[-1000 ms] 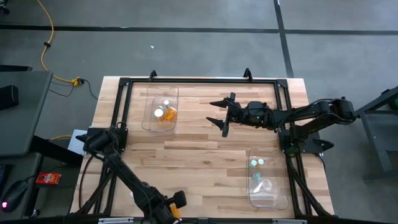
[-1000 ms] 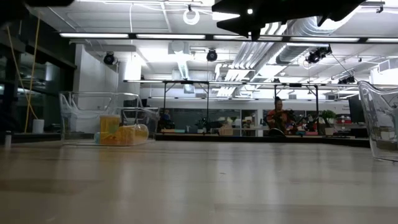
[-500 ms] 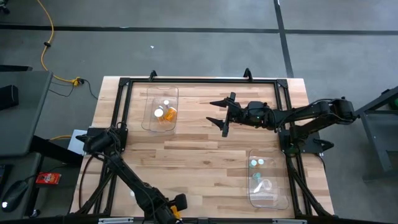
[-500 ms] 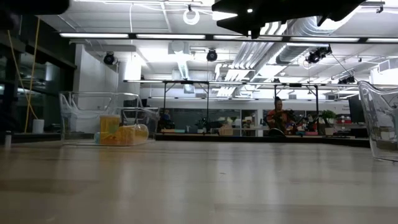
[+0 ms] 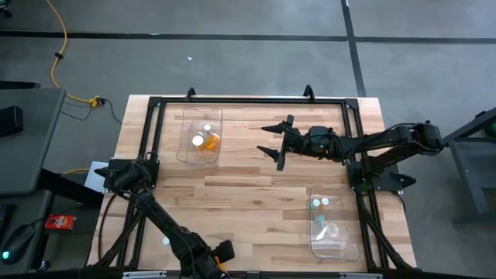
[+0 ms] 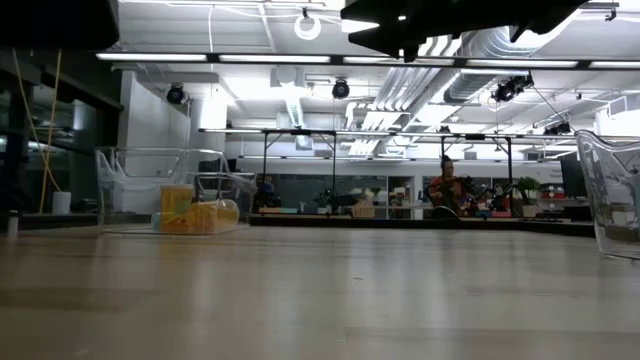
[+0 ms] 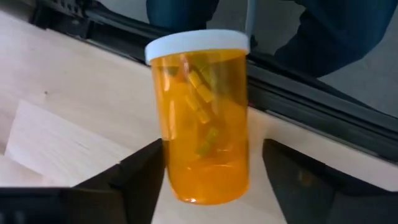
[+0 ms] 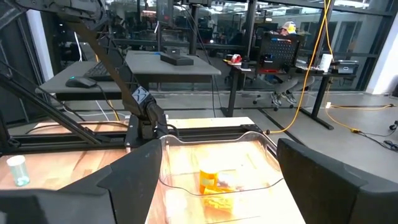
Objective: Pick and place medicine bottles into bin by pill shape (circle, oval)
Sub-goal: Put the orange capsule bottle into the left transparent bin
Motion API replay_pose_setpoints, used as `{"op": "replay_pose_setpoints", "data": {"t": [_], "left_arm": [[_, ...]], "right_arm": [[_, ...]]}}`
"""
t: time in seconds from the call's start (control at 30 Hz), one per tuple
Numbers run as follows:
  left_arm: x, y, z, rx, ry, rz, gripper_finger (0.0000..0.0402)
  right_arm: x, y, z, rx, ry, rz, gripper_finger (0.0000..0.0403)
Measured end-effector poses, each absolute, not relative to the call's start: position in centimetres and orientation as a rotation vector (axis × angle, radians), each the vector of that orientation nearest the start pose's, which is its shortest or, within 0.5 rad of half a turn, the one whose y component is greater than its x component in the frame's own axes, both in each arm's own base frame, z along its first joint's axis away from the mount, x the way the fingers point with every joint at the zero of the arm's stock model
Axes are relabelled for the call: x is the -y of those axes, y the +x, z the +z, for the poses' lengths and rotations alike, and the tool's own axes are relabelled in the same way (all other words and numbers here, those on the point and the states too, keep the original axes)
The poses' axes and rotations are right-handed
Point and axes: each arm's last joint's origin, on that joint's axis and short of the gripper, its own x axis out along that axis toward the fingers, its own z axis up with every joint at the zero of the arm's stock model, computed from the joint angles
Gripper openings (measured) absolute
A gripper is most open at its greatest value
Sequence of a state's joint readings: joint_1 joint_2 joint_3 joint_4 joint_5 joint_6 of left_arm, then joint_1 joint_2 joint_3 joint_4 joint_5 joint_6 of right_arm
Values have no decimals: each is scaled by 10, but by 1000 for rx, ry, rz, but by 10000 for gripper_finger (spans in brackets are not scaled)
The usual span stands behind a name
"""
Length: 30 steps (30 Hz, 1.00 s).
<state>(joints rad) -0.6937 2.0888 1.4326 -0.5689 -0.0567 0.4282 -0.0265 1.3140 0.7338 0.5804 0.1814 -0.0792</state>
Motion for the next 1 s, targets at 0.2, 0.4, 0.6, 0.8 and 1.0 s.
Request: {"op": "replay_pose_setpoints", "data": {"t": [0.2, 0.4, 0.6, 0.8, 1.0], "left_arm": [[263, 320, 140, -1044, 806, -796, 198], [263, 319, 140, -1065, 757, -762, 167], [263, 319, 140, -1080, 730, -742, 166], [253, 316, 150, -1153, 682, -681, 166], [232, 312, 180, -1218, 523, -535, 166]], "right_arm": [[13, 287, 275, -8, -79, -208, 312], [13, 287, 275, -8, -79, -208, 312], [13, 287, 275, -8, -79, -208, 312], [13, 287, 275, -8, -79, -208, 312], [13, 287, 274, -13, -79, -208, 312]]}}
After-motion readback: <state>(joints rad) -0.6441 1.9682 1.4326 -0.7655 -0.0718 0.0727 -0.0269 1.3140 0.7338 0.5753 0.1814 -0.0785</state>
